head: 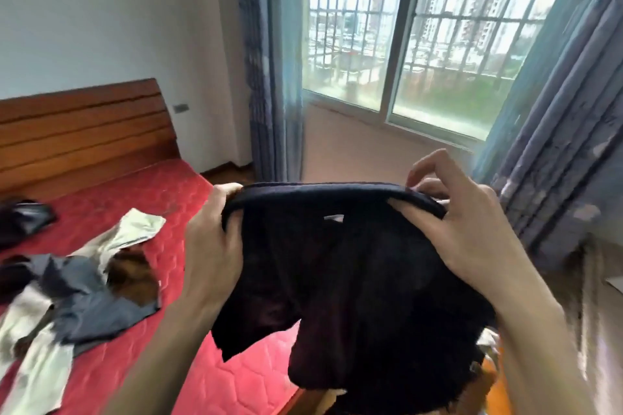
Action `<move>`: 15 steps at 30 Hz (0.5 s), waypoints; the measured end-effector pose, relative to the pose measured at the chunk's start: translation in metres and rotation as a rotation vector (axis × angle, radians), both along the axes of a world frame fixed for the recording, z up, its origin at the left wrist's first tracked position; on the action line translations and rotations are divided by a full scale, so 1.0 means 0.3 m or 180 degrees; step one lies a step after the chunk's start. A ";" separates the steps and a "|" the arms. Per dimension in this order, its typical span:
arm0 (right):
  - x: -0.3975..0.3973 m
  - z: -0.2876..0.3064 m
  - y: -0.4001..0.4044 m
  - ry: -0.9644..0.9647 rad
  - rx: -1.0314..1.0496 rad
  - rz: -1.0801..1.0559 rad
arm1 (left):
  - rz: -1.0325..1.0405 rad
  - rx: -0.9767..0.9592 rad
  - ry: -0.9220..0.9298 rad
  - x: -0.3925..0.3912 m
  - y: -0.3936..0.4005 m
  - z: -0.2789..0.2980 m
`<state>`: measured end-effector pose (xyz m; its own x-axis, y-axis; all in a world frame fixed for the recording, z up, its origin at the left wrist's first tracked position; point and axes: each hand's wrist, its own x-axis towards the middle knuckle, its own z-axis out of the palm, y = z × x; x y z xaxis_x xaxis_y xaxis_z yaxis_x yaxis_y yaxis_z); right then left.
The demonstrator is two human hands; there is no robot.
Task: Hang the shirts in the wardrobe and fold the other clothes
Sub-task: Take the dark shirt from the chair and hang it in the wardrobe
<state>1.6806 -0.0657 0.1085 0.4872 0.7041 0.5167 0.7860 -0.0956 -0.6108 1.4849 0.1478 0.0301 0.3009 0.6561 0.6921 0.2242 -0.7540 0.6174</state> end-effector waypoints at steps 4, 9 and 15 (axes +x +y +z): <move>-0.058 -0.036 0.109 -0.0181 0.0229 0.0481 | 0.0291 0.0088 0.0028 -0.193 -0.002 0.064; -0.202 -0.037 0.220 -0.0200 0.0579 0.0763 | 0.0539 0.0036 0.0487 -0.459 -0.015 0.107; -0.482 -0.046 0.340 -0.0728 0.0936 0.0521 | 0.0617 0.0047 0.1261 -0.827 -0.013 0.057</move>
<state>1.5360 0.0364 0.0948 0.2301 0.5688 0.7896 0.8951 0.1947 -0.4011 1.2369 0.1438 0.0472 0.4173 0.7174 0.5578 0.5795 -0.6829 0.4448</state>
